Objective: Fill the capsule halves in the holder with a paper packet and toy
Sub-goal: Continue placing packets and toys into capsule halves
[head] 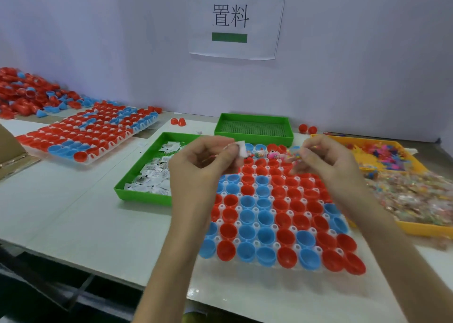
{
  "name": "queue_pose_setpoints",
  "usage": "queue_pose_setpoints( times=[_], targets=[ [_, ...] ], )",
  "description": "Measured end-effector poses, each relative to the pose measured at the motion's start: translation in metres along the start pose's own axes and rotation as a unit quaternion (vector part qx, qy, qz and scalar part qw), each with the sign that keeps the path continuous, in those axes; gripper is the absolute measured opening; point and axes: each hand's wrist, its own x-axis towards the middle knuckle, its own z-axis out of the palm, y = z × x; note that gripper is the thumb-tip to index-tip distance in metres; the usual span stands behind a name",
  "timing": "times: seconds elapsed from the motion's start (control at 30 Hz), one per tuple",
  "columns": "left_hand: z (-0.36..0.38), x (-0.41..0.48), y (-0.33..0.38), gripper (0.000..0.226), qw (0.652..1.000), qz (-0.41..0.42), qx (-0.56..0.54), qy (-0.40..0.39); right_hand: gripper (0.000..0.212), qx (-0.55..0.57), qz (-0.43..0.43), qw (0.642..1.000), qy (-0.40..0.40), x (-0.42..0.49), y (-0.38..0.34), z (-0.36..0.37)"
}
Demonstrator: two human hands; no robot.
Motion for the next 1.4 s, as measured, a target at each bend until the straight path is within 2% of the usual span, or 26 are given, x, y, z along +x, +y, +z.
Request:
queue_pose_setpoints(
  times=[0.13,0.2,0.33,0.5,0.7,0.9,1.03,1.1,1.17,1.23,1.27,1.3,1.33,1.4],
  targets=[
    [0.027,-0.023,-0.001,0.007,0.993,-0.039,-0.112,0.006,0.004,0.073,-0.022,0.996,-0.045,-0.011,-0.006,0.02],
    [0.036,-0.03,-0.007,0.002,0.993,-0.042,-0.108,0.004,0.002,0.122,-0.026,0.991,-0.052,-0.012,-0.006,0.024],
    [0.042,-0.039,-0.018,0.011,0.998,-0.036,-0.051,0.008,0.005,0.165,-0.032,0.984,-0.064,-0.014,-0.004,0.027],
    [0.035,-0.039,-0.027,0.015,1.0,-0.008,0.01,0.007,0.01,0.098,-0.066,0.985,-0.122,-0.021,-0.011,0.032],
    [0.026,-0.036,-0.033,0.012,1.0,-0.017,0.021,0.009,0.015,0.077,-0.054,0.989,-0.112,-0.024,-0.012,0.036],
    [-0.004,-0.021,-0.031,0.013,0.99,0.014,0.095,0.099,0.015,0.08,-0.052,0.992,-0.082,-0.021,-0.007,0.03],
    [-0.044,0.018,-0.02,0.01,0.952,0.085,0.225,0.191,0.014,0.081,-0.049,0.994,-0.046,-0.014,-0.005,0.024],
    [-0.058,0.042,-0.016,0.011,0.923,0.088,0.31,0.209,0.014,0.075,-0.045,0.996,-0.033,-0.013,-0.004,0.022],
    [-0.072,0.062,-0.016,0.023,0.893,0.023,0.411,0.183,0.012,0.07,-0.039,0.996,-0.029,-0.014,-0.002,0.02],
    [-0.078,0.068,-0.014,0.039,0.845,-0.084,0.513,0.13,0.012,0.06,-0.033,0.997,-0.034,-0.015,-0.001,0.02],
    [-0.078,0.066,-0.012,0.044,0.828,-0.11,0.539,0.113,0.011,0.053,-0.031,0.998,-0.035,-0.015,-0.001,0.021],
    [-0.075,0.062,-0.01,0.044,0.83,-0.109,0.537,0.105,0.01,0.047,-0.028,0.998,-0.034,-0.014,0.0,0.021],
    [-0.069,0.054,-0.007,0.04,0.849,-0.088,0.513,0.095,0.008,0.041,-0.027,0.998,-0.033,-0.013,0.0,0.022],
    [-0.05,0.029,-0.001,0.027,0.915,-0.032,0.399,0.052,0.009,0.031,-0.024,0.999,-0.033,-0.012,0.001,0.024]
  ],
)
